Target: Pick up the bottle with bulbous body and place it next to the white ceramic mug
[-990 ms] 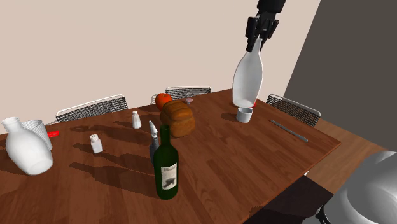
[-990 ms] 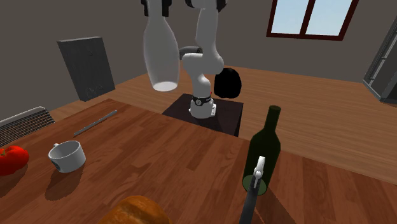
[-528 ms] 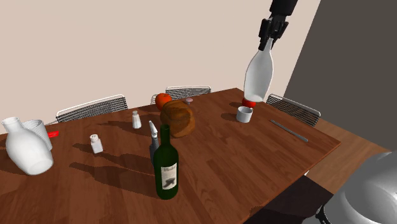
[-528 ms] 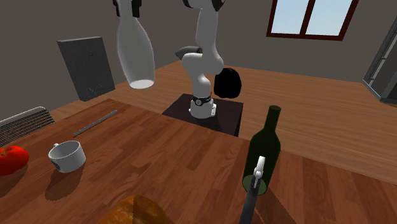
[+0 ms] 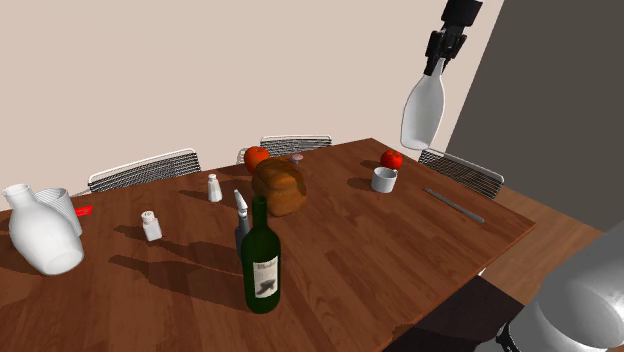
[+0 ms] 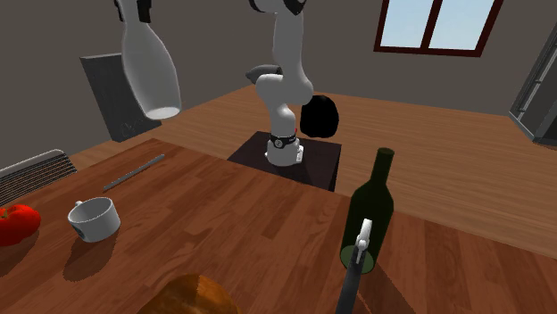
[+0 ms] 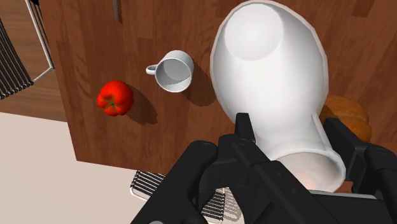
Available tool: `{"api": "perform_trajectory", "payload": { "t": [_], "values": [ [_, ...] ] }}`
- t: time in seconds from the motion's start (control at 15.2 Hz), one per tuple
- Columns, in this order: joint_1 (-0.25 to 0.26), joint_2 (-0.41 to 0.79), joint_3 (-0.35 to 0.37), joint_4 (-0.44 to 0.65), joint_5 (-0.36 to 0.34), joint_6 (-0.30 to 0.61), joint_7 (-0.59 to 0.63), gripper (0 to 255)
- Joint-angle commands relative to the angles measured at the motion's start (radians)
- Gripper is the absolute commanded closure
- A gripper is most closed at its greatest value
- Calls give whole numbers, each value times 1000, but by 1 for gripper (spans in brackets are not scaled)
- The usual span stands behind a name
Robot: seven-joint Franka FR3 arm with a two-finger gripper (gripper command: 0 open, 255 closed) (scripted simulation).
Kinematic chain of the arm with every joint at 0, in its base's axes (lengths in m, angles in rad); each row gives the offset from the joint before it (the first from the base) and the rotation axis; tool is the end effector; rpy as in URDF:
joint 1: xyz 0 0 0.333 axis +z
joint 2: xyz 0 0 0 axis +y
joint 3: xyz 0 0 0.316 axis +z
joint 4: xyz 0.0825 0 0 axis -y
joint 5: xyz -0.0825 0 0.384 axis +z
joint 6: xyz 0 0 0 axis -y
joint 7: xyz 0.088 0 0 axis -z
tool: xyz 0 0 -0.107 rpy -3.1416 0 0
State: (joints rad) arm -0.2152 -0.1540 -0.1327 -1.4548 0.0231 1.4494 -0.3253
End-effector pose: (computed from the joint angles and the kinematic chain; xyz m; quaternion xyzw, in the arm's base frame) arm 0.4538 -0.1698 0.7464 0.9970 -0.0090 0.0765 0.0040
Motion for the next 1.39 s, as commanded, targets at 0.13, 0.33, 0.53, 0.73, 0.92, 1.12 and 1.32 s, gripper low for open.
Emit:
{"api": "perform_trajectory", "payload": {
  "t": [0.13,0.33,0.53,0.73,0.92,1.12,1.32],
  "values": [
    [-43,84,-65,97,22,-17,-105,255],
    [-81,167,-109,196,51,-41,-179,255],
    [-130,268,-150,324,92,-77,-253,255],
    [-200,397,-184,502,151,-138,-321,255],
    [-210,399,-185,473,152,-109,-337,255],
    [-192,353,-183,361,133,-41,-337,255],
    [-180,316,-180,267,119,18,-336,255]
  ]
}}
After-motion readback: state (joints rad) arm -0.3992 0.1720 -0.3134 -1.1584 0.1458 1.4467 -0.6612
